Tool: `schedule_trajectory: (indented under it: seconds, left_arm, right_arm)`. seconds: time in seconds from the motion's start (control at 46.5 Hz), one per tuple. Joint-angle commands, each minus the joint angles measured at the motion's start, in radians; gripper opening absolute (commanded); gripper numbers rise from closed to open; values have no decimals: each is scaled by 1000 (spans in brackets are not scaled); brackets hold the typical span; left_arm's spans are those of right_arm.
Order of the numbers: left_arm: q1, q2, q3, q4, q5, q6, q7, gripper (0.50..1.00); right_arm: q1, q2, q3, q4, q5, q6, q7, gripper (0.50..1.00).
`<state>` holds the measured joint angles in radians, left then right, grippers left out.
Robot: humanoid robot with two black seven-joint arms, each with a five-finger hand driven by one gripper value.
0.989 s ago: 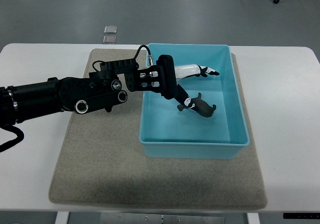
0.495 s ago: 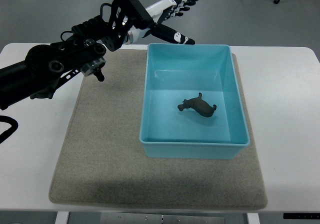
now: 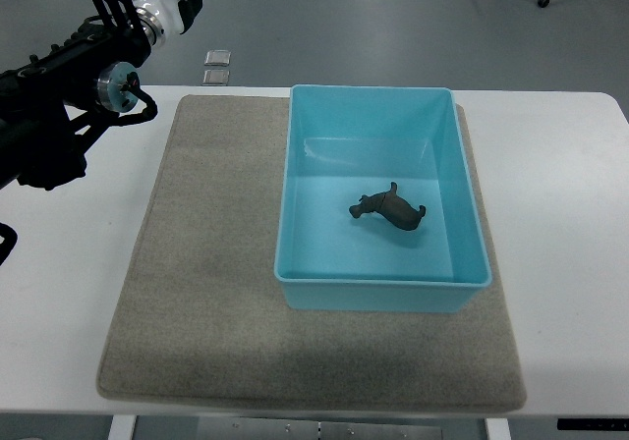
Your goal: Place brown hippo in blue box with left hand
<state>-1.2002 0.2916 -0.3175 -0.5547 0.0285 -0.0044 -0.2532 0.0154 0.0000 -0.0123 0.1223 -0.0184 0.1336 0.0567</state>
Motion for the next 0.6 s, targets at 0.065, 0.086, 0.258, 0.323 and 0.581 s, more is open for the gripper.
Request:
schedule_trajectory:
  seconds: [0.065,0.086,0.258,0.323,0.581]
  left_arm:
    - [1,-6,0,101,-2,-6,2,996]
    - [1,-6,-2,108,-4,-8,2,996]
    - [11,-5,-6,118,-38,-25,5,996]
    - [36,-3,-23,119,-114,-37,3,996]
    - [146,9,-81,119,-302,-135,9,996]
  right_arm:
    - [0,0,0,-1,0,0,0,936]
    - [0,0,0,0,0,0,0,936]
    - [-2,0,0,-1,0,0,0,936]
    - [0,0,0,0,0,0,0,936]
    - [0,0,0,-1,0,0,0,936]
